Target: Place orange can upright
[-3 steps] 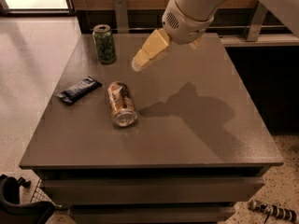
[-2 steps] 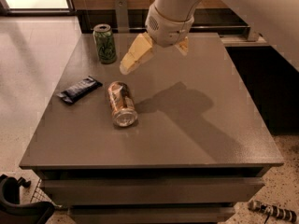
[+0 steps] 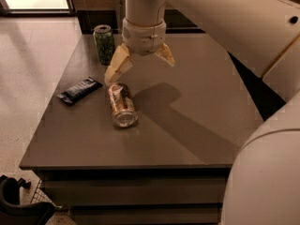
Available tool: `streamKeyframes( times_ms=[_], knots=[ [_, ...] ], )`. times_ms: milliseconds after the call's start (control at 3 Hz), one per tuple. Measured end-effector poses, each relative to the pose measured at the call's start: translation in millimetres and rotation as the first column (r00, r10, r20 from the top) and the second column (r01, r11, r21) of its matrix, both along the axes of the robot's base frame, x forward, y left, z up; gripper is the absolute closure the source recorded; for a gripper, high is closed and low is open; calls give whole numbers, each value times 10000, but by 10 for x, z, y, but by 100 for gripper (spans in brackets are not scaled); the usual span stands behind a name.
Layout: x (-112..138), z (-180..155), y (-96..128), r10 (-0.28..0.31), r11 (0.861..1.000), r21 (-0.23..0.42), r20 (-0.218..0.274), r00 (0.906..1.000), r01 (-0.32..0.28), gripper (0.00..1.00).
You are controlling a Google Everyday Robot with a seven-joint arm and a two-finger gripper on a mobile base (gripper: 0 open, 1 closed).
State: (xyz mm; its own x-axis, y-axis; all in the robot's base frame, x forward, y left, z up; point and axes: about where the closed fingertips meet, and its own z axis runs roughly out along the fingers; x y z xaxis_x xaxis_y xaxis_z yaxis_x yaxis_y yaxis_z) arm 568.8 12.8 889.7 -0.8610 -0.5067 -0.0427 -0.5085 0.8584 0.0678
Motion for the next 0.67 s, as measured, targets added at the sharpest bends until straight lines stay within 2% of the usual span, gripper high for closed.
streamKeyframes(
  times_ms=[333, 667],
  knots=[
    [-110, -72, 194, -346, 9992, -213, -185, 9992, 342, 0],
    [-359, -179, 451, -832, 9962, -284, -384, 9958, 821, 0]
  ],
)
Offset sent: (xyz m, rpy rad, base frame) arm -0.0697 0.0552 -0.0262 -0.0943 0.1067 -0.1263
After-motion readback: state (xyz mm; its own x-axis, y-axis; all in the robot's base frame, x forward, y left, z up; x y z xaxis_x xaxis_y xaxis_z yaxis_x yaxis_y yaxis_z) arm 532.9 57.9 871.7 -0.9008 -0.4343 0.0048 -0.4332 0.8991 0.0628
